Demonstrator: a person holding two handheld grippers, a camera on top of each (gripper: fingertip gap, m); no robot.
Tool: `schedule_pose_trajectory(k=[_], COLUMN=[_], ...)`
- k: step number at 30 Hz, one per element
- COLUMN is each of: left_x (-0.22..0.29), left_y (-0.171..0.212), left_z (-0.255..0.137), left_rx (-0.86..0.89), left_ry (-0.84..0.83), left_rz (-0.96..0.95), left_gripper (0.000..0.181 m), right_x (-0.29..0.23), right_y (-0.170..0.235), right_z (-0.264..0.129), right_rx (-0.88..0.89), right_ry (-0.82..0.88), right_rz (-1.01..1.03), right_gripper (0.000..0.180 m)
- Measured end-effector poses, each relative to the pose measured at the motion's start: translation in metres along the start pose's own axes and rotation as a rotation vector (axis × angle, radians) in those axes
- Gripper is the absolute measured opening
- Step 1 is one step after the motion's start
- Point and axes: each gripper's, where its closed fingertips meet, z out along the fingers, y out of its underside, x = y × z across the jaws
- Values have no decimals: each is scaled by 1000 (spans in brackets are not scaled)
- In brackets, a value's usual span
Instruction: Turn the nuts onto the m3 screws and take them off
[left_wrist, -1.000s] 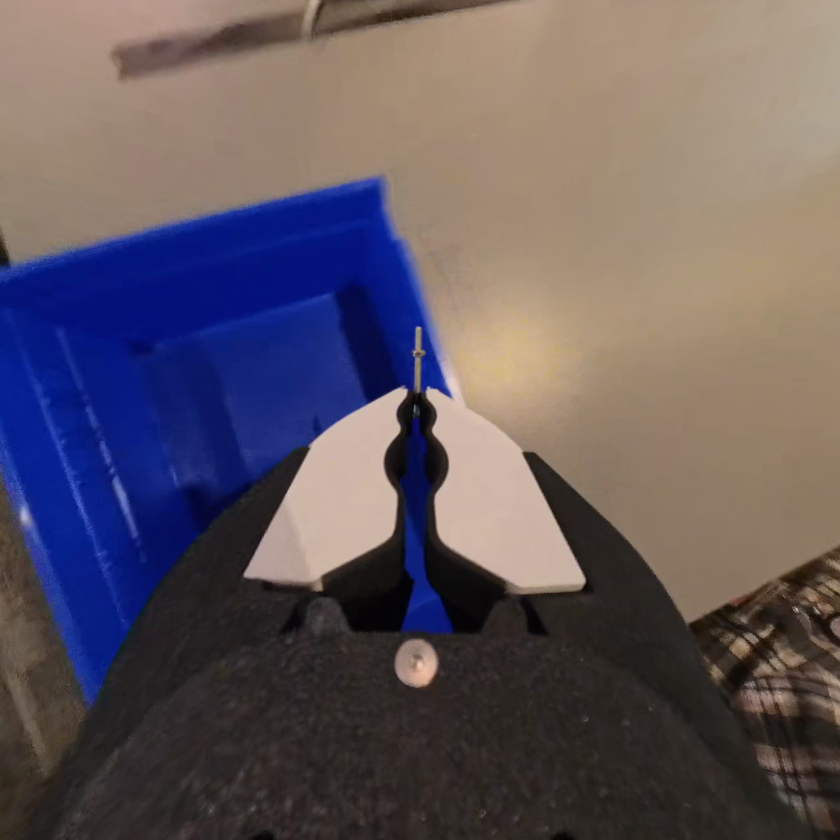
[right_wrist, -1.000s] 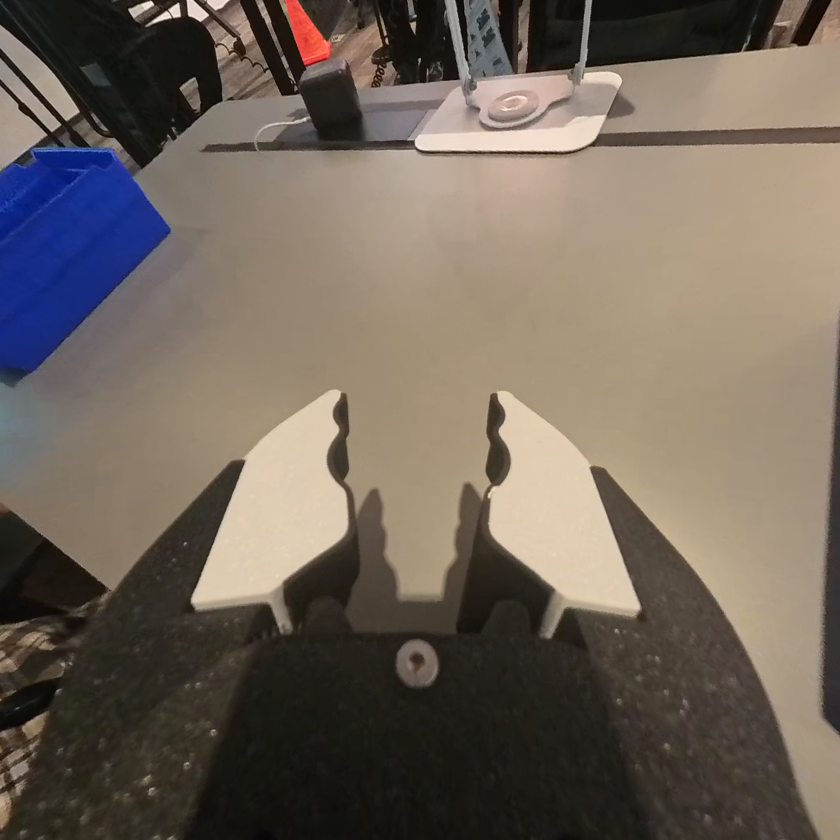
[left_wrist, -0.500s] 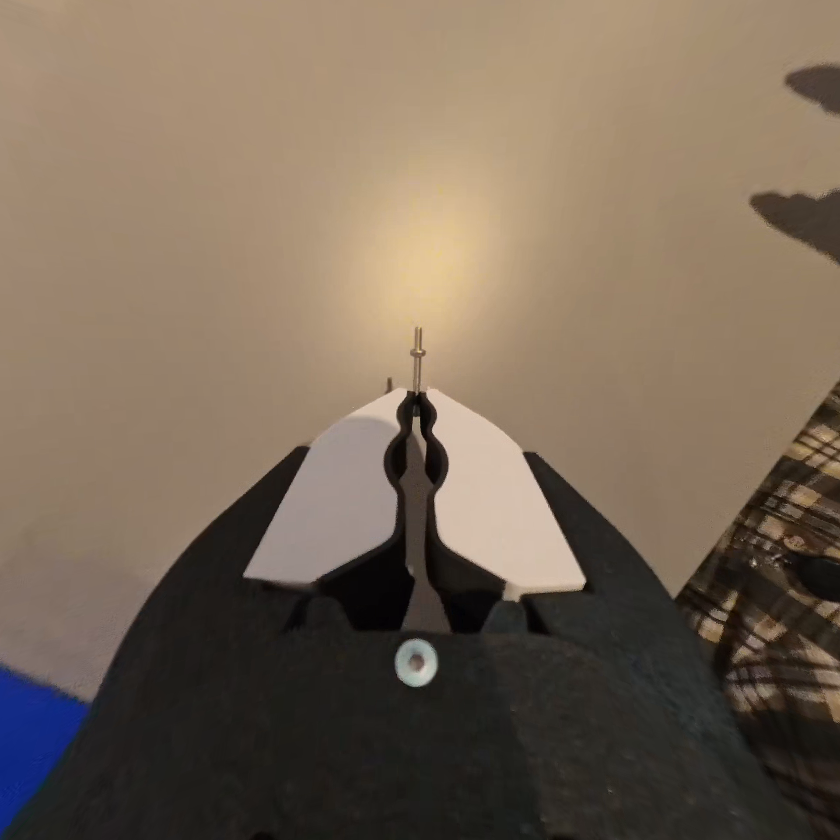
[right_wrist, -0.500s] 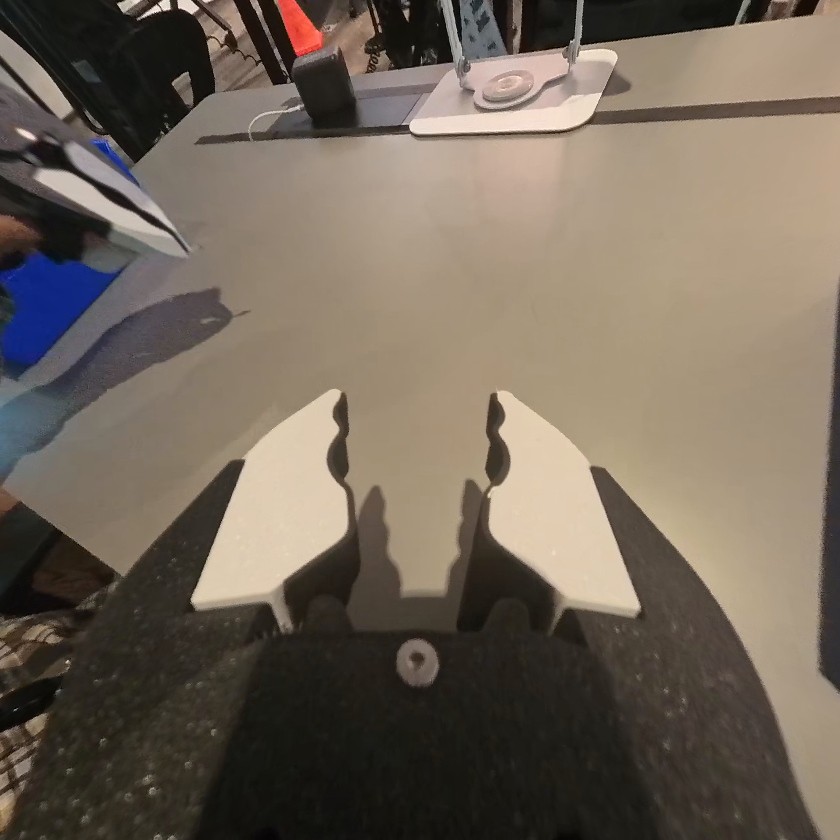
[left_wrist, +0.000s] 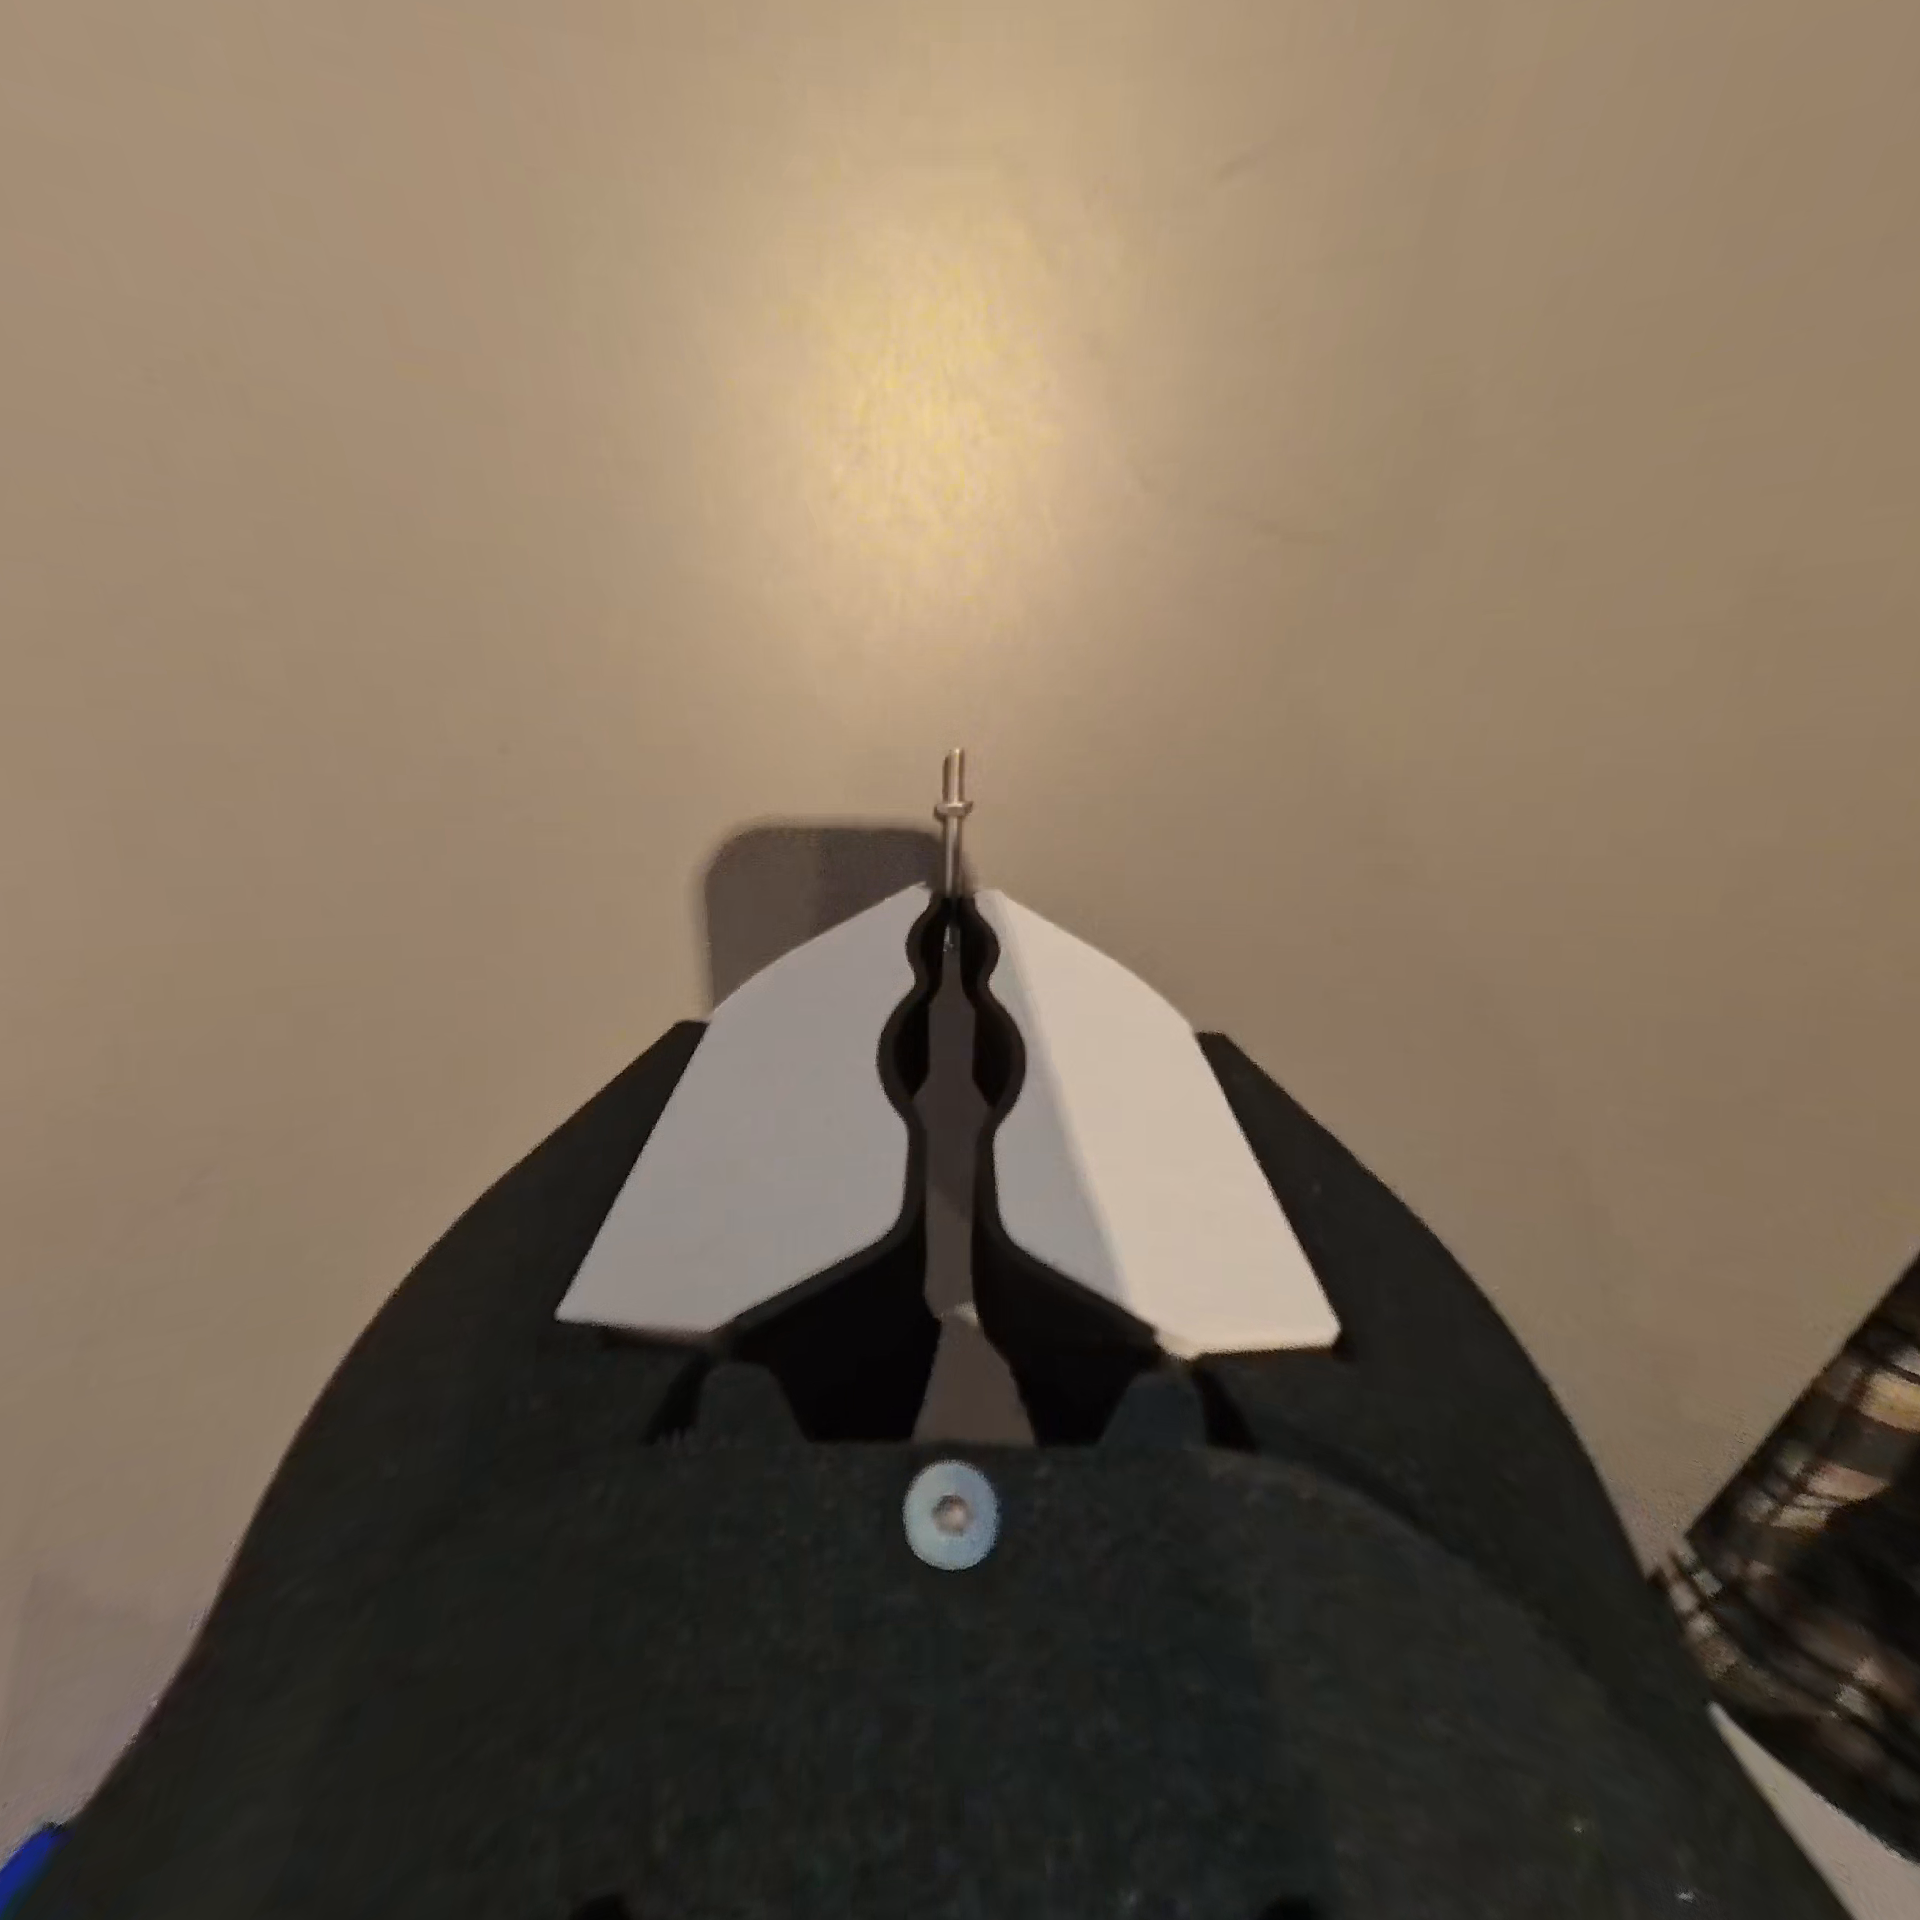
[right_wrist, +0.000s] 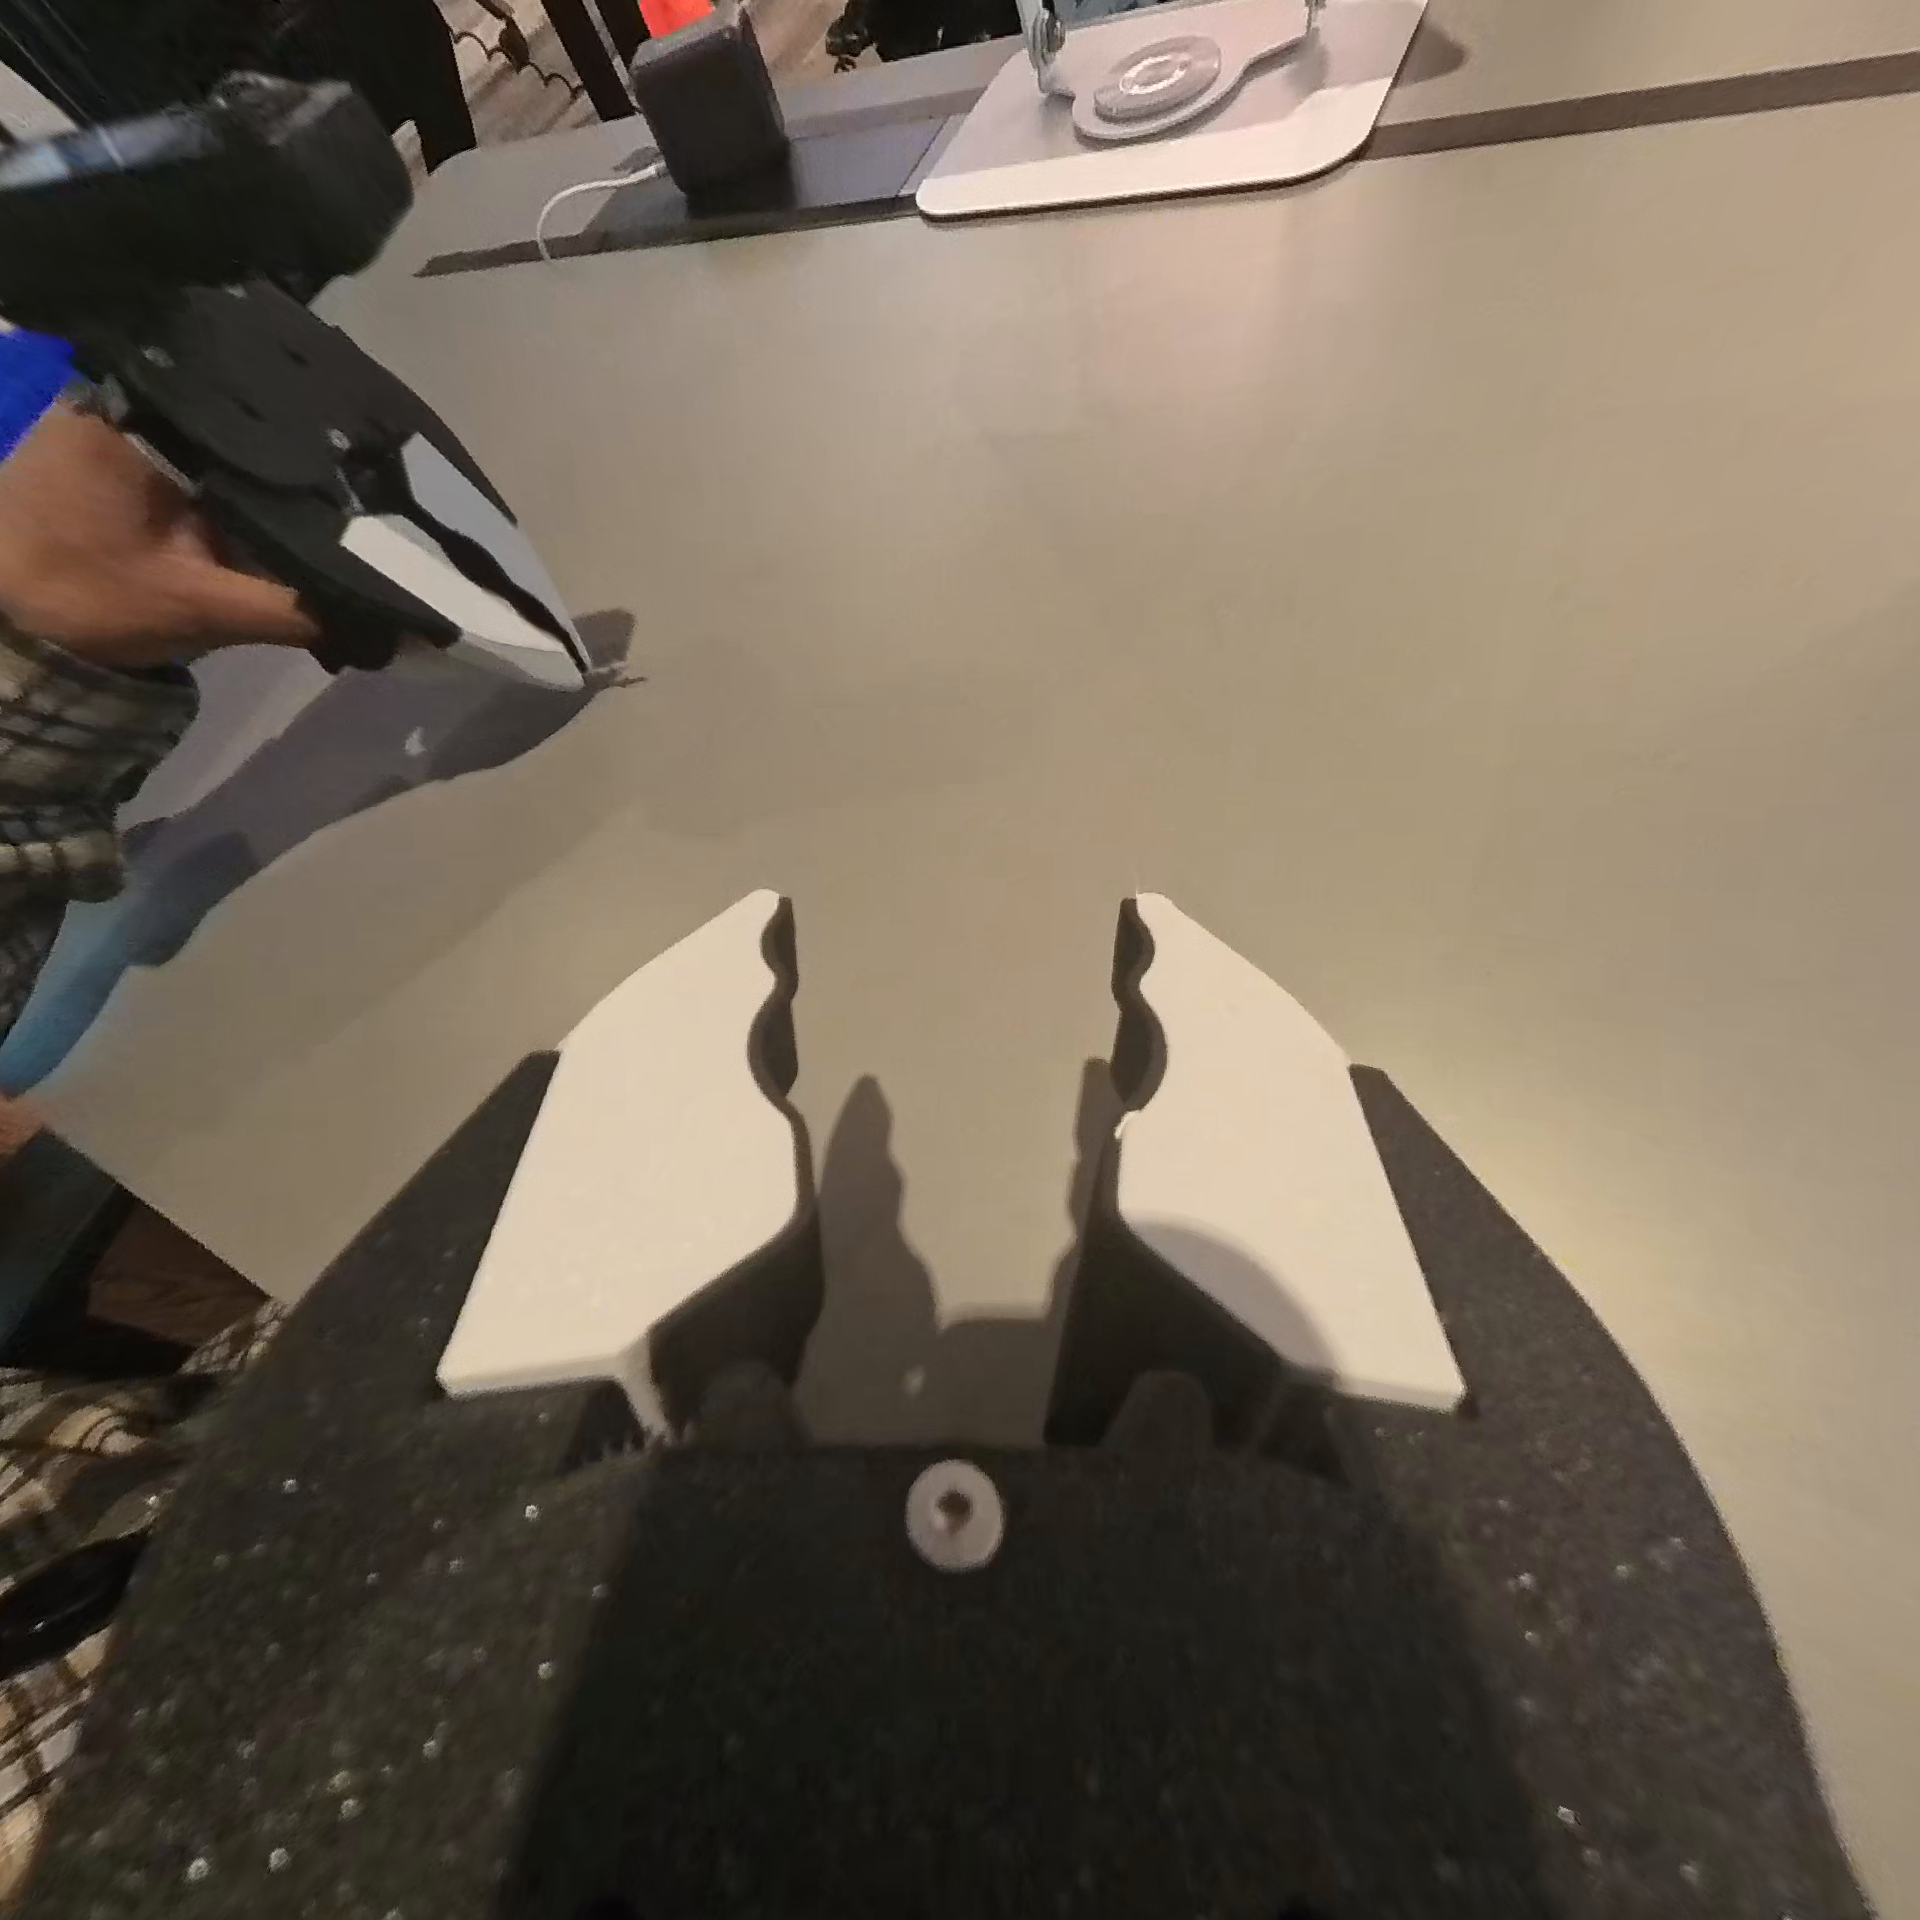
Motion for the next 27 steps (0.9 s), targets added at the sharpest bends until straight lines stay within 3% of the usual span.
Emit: schedule_pose_trajectory(k=[16, 23, 27], left_x=[-8, -13, -11], left_y=[2, -4, -2], left_z=[1, -29, -40], left_rx=[-30, 278, 503], left_ry=[-45, -37, -42], left_rz=[49, 23, 102], left_gripper=[7, 32, 33], right_x=[-3, -3, -2], right_y=[1, 0, 4], right_z=[7, 7, 10], right_rx=[-10, 4, 6], right_ry=[-12, -20, -35], right_rz=[2, 6, 24], right_gripper=[58, 58, 58])
